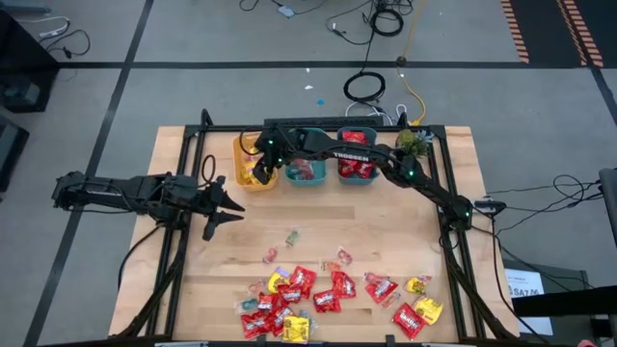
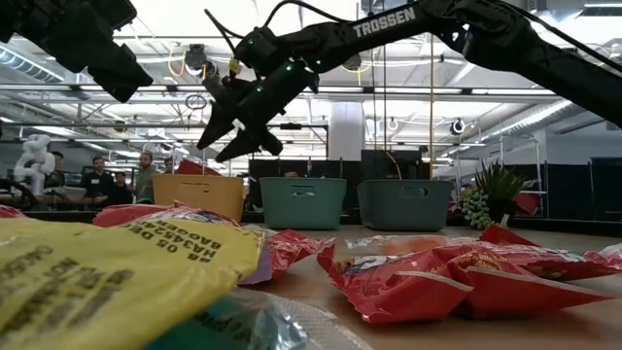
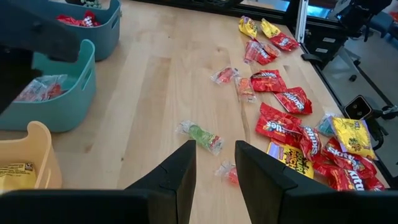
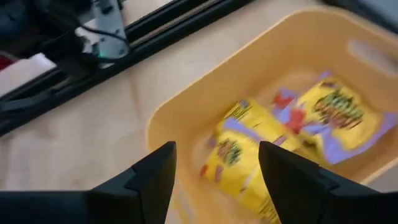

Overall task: Sort candy
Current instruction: Put the orange gummy candy into the green bin

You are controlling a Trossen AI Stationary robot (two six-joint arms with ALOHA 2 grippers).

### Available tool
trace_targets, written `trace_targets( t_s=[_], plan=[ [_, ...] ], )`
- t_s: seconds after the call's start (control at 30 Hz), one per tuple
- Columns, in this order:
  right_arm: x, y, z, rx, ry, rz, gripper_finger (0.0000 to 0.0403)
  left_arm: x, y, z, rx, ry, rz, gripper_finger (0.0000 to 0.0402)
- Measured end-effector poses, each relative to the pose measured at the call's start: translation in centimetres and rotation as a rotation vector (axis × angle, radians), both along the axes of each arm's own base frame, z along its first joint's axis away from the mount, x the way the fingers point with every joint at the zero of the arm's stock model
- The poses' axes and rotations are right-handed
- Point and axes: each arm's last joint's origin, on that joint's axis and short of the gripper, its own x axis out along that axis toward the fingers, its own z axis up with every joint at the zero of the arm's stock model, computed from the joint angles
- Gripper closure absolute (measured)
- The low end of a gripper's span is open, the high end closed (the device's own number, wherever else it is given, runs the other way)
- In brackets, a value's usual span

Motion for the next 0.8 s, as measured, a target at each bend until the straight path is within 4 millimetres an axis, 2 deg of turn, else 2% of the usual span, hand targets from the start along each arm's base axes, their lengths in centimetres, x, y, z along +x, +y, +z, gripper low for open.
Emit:
trace_targets(
  t_s=[0.13,0.3,0.5,0.63,0.8],
  plan=[
    [-0.8,0.2,0.6,0.026,0.056,-0.021,0.0181,0.0,0.0,0.0,0.000,0.001,0.000,0.0281],
    [-2.5,0.4,3.9,-0.080,0.100,-0.093,0.0187,0.0,0.0,0.0,0.001,0.000,-0.001,0.0281],
    [-5.0,1.3,7.4,-0.125,0.171,-0.059,0.0209,0.0,0.0,0.0,0.003,0.001,-0.001,0.0281],
    [-6.4,2.6,8.5,-0.152,0.254,-0.045,0.0222,0.0,0.0,0.0,0.004,0.001,-0.002,0.0281],
    [-8.6,5.5,9.8,-0.217,0.311,-0.061,0.0226,0.0,0.0,0.0,0.006,0.001,-0.003,0.0281]
  ],
)
